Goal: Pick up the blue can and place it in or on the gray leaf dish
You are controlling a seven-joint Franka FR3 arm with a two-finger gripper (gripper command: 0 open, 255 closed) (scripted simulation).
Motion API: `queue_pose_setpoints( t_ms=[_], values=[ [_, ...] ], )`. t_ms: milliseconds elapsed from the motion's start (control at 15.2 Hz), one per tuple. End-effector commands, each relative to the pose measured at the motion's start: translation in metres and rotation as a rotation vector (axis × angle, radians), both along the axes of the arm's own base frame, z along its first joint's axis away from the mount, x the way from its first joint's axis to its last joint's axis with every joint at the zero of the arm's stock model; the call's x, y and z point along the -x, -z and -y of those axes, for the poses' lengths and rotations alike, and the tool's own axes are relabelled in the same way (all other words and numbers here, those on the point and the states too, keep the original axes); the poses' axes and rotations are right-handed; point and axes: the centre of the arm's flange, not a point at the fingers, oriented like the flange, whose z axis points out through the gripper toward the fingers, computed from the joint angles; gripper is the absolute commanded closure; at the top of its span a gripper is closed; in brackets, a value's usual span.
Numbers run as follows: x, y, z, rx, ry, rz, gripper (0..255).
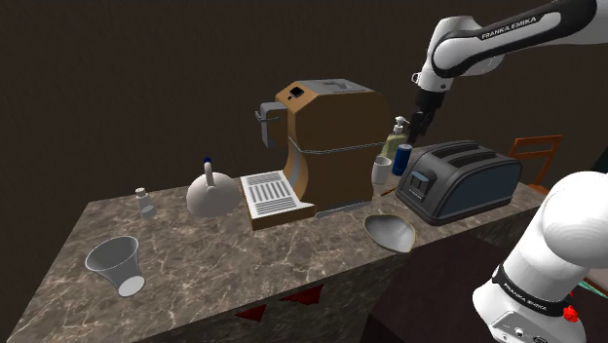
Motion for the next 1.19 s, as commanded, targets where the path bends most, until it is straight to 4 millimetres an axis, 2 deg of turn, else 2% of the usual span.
queue_pose_setpoints(
  t_ms=[0, 1122],
  values=[
    [-0.009, 0.012, 0.023, 0.007, -0.004, 0.003, 0],
    [-0.090, 0.103, 0.203, 0.054, -0.029, 0.021, 0]
  ],
)
